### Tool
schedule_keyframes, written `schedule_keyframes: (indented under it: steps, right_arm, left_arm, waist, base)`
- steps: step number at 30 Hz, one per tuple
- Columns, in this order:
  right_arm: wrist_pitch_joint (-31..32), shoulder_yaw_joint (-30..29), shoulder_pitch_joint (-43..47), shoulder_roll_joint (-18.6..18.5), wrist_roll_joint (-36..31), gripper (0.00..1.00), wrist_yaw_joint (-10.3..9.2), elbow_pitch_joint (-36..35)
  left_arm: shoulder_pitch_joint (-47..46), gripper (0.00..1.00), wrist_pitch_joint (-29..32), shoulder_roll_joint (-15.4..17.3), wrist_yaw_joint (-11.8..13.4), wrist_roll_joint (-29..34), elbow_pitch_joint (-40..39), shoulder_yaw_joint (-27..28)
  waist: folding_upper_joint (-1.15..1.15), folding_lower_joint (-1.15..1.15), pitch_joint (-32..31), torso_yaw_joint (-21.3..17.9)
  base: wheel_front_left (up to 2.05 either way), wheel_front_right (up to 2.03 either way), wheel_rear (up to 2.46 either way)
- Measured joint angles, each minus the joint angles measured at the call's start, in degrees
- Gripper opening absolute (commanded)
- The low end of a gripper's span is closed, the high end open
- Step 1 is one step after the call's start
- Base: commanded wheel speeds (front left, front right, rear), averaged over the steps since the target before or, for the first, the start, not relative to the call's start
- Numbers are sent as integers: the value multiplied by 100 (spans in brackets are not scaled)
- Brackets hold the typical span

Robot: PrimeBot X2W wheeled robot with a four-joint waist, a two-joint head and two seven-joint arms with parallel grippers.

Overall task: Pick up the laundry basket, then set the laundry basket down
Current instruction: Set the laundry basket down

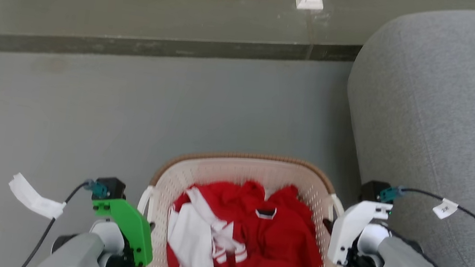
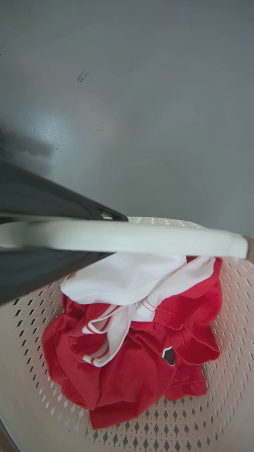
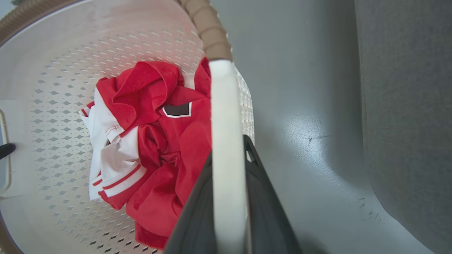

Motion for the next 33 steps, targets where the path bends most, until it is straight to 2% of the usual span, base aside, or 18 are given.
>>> schedule_keyframes:
  steps: [25, 33]
  right_arm:
    - [-1061, -15, -904, -275, -1, 0, 1, -415]
    - [-1246, -19, -1157, -308, -1, 0, 1, -505]
  left_arm:
    - [-1145, 0, -1115, 14, 0, 364, -36, -56]
    - [-1529, 0, -1258, 12, 0, 450, 60, -58]
  waist:
    - [0, 0, 1805, 171]
    - [0, 1, 2429, 221]
  base:
    - [0, 0, 0]
    - [0, 0, 0]
